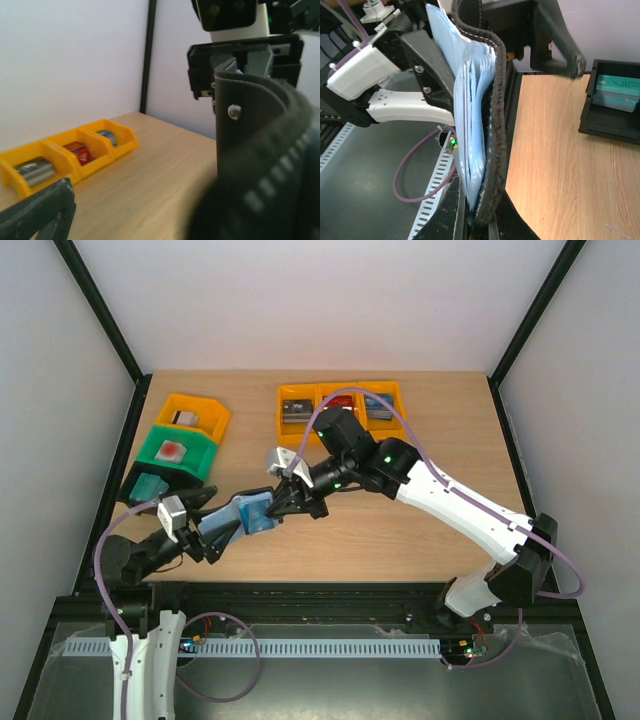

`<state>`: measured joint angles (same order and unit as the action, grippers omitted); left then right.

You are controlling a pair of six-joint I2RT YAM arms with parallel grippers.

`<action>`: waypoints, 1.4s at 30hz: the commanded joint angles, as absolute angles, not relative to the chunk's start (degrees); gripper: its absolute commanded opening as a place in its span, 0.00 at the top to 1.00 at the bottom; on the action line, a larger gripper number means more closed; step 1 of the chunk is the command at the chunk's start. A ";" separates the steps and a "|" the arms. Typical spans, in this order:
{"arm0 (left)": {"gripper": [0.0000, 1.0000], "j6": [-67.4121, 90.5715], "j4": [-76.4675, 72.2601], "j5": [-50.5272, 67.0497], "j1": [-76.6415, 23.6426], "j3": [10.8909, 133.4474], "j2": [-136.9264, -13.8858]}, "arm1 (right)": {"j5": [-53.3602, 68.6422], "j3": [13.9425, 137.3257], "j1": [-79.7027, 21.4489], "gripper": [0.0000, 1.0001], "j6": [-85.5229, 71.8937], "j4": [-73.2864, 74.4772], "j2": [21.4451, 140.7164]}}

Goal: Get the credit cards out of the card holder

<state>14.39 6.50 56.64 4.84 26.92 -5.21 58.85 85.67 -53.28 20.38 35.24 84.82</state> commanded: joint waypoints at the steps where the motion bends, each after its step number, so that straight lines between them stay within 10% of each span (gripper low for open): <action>1: 0.14 17.92 0.03 65.43 5.19 24.31 -4.22 | 63.27 87.01 -53.61 0.98 20.97 33.05 83.40; 7: 0.97 24.77 -6.59 67.41 4.51 22.51 -4.49 | 61.85 87.72 -53.61 0.98 20.87 31.24 85.77; 11: 0.98 28.08 -4.28 59.60 4.49 22.96 -3.08 | 46.05 85.20 -53.46 0.61 11.08 21.53 85.39; 15: 0.98 26.88 0.92 45.84 4.63 24.10 -1.64 | 19.67 83.69 -52.94 0.47 0.24 14.38 84.33; 24: 0.98 23.75 4.65 33.06 4.83 23.59 -3.76 | 6.32 83.06 -63.14 0.47 -0.98 7.04 84.74; 30: 0.98 25.55 2.64 32.50 4.83 22.65 -4.29 | 8.97 84.40 -66.53 0.71 -7.65 -2.38 88.67; 42: 0.98 27.77 -1.59 35.06 4.75 21.97 -5.32 | 4.79 94.05 -68.38 0.61 -9.91 3.07 100.02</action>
